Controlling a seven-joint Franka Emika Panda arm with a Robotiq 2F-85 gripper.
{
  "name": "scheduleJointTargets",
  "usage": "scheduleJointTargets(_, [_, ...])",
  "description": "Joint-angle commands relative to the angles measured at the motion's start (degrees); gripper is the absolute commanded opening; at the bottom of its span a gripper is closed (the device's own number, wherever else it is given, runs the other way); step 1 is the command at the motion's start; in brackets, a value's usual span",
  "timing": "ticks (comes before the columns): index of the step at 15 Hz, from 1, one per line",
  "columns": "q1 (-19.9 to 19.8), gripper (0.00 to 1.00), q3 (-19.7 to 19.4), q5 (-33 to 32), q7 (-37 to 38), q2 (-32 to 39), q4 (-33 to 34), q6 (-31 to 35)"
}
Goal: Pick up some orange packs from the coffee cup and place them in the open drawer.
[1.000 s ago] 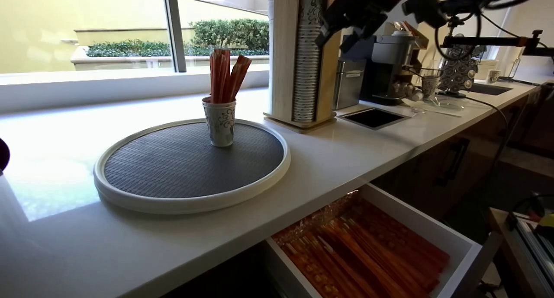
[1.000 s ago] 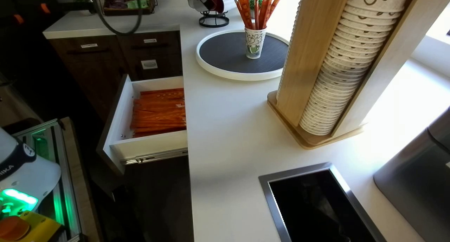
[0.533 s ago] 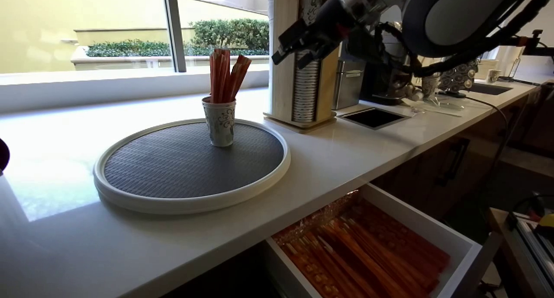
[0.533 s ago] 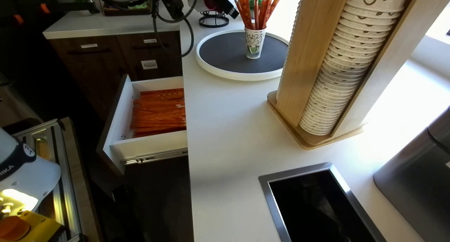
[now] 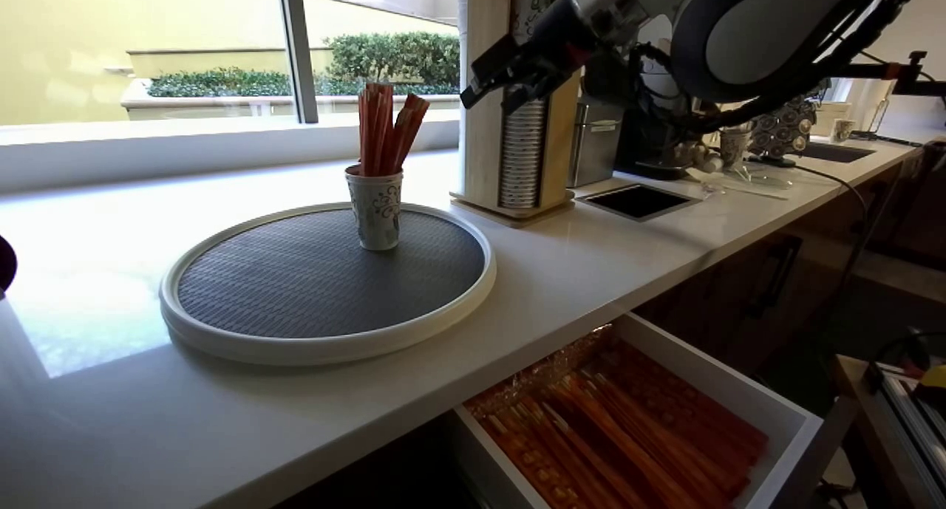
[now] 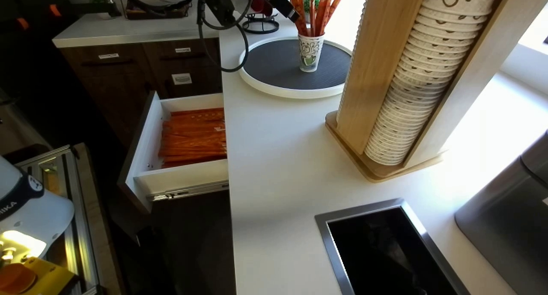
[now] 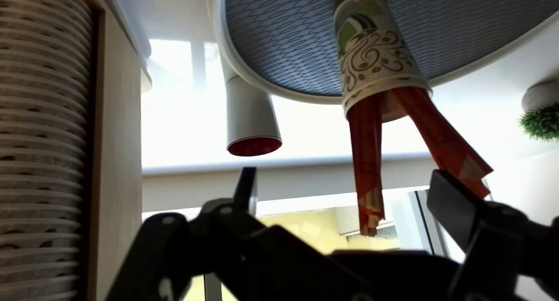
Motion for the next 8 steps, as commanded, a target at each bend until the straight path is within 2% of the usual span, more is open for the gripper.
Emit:
scheduleJointTargets(1, [-2.68,1.00,-1.20,-5.59,-3.11,3.51,0.14,7.38])
scheduleJointTargets(2, [6.44,1.00,-9.46,3.67,-13.04,4.29,-0.42,9.78])
scheduleJointTargets(3, [-0.74,1.00,-3.78,-3.04,-9.05,6.92,0.70,14.16])
scheduleJointTargets(4, [1.24,1.00,-5.38,-1.06,-12.51,8.62,0.85,17.42])
scheduleJointTargets(6, [2.10,1.00,-5.11,-0.92,-15.18,13.05,1.73,23.37])
scheduleJointTargets(8, [1.91,1.00,-3.73,-4.08,-14.99,17.64,3.15,28.59])
